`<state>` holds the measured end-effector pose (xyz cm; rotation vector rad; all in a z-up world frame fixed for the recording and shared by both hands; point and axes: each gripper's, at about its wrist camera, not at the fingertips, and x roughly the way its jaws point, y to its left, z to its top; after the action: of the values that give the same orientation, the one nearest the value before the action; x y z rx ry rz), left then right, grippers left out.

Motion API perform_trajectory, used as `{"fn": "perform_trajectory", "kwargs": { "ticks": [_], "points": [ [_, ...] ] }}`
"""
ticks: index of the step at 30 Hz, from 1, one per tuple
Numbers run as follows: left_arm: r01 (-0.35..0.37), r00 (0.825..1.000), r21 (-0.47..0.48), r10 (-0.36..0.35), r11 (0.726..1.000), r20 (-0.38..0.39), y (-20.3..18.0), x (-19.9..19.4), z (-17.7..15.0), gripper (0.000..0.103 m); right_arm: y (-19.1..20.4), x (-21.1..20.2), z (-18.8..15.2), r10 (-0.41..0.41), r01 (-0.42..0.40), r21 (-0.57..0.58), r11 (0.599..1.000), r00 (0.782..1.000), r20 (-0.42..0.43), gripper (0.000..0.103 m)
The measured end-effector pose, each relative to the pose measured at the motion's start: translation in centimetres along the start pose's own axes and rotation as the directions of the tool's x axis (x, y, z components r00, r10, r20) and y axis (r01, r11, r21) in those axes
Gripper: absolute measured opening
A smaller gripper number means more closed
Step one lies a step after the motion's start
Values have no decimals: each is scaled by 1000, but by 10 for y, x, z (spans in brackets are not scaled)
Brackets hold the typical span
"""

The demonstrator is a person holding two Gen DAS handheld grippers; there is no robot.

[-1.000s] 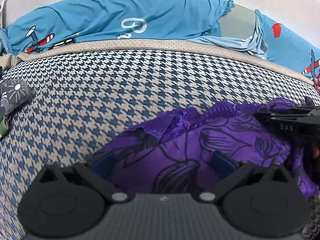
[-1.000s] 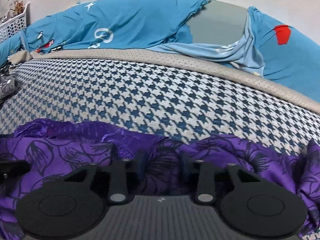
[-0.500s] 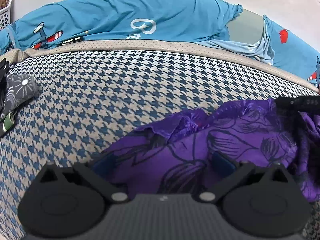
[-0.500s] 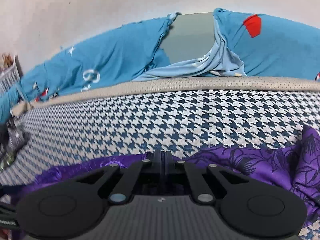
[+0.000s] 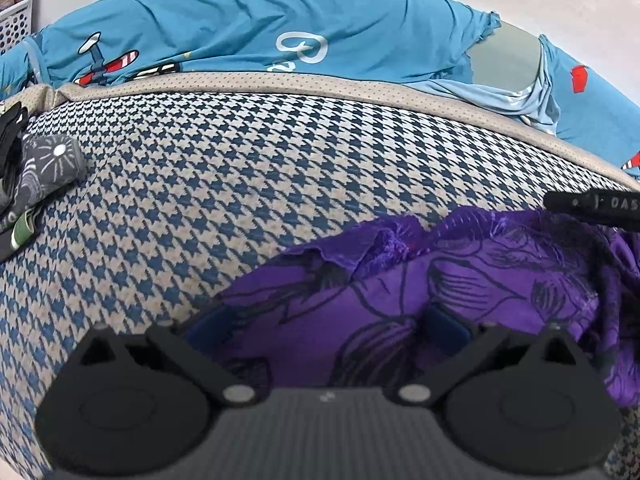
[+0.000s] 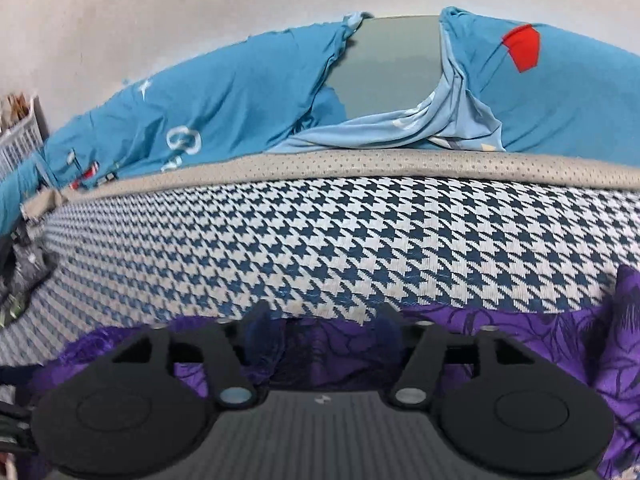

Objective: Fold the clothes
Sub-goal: 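Grasp the purple garment's edge with the right gripper beside the left gripper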

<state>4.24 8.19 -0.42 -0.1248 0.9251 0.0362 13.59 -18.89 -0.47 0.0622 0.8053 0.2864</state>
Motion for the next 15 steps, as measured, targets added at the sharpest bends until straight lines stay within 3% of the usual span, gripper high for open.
{"fn": "perform_trajectory", "kwargs": {
  "ticks": [5,7,15],
  "points": [
    [6,1000,-11,-6,1000,-4,4,0,1,103,16,18,-11,-22,17,-95,995,999,-49,65],
    [6,1000,-16,-6,1000,-5,5,0,2,103,23,23,-17,-42,34,-138,990,997,-60,60],
    [3,1000,-29,-3,1000,-5,9,-2,2,103,30,19,-23,-58,49,-181,982,997,-48,19]
  ]
}}
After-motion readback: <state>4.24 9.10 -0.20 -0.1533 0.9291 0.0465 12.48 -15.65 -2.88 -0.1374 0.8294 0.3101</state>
